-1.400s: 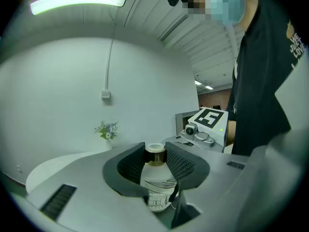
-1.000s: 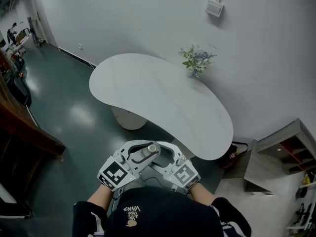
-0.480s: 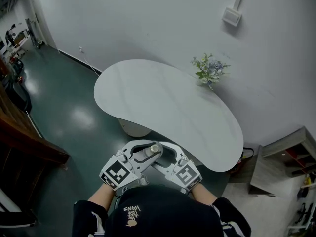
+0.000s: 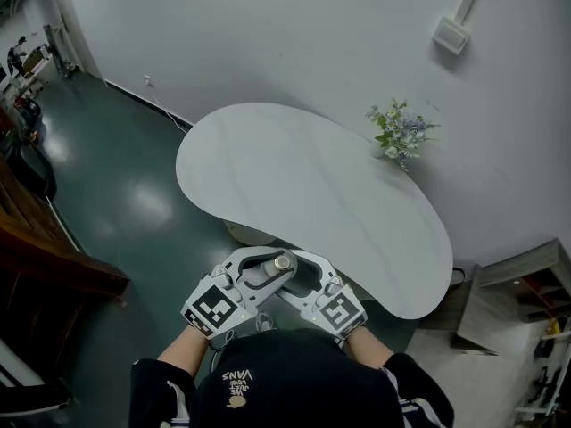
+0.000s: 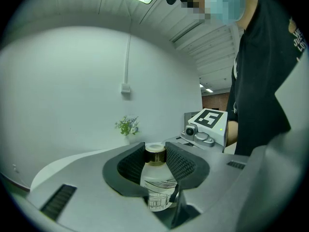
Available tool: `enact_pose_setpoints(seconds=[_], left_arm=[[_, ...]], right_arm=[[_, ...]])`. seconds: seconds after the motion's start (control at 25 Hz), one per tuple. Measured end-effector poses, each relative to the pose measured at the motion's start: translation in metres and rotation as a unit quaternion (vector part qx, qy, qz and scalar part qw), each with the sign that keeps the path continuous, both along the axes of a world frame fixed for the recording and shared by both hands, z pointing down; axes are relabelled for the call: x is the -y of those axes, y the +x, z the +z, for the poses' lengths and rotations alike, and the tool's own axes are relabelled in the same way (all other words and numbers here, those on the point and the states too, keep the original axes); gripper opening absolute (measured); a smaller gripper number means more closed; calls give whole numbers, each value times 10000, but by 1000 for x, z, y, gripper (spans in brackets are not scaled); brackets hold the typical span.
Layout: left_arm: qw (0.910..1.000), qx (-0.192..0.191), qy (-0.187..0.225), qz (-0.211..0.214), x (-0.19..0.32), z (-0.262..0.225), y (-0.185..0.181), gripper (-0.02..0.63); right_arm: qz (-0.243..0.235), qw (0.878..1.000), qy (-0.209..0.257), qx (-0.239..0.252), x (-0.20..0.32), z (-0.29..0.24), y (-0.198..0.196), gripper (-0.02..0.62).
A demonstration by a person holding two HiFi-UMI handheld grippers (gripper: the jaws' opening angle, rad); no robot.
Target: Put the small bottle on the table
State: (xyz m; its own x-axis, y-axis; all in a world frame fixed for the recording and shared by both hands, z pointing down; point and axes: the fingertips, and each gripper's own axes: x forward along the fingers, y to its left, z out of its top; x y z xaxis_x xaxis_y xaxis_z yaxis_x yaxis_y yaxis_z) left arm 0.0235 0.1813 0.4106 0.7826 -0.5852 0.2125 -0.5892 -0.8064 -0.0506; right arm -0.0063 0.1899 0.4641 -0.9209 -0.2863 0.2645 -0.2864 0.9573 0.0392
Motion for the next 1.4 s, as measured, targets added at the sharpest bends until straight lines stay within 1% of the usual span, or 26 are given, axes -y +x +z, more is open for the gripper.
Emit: enact_pose_setpoints(seconds=[0.36, 0.6, 0.72, 0.92, 1.12, 1.32, 1.4], left_arm=[[9994, 30, -38, -342, 62, 10, -13, 149], [9986, 16, 6, -529, 109, 13, -16, 149], [9981, 25, 30, -611, 132, 18, -15, 149], [9975, 33, 7, -704, 166, 31, -17, 149], [9980, -53, -92, -629, 197, 43, -22, 149], [9991, -88, -144, -392, 234, 57, -37, 149], [9996, -37, -154, -244, 249, 62, -44, 149]], right_arm=[[-327, 9994, -54, -35, 60, 9, -13, 274], [-485, 9988, 42, -100, 108, 13, -14, 275], [-620, 9977, 185, -189, 130, 20, -13, 275], [-607, 9980, 50, -183, 164, 30, -14, 275], [-527, 9982, -63, -270, 194, 43, -18, 274], [-293, 9988, -58, -386, 233, 57, -33, 273], [-172, 9989, -17, -432, 249, 62, -41, 275]])
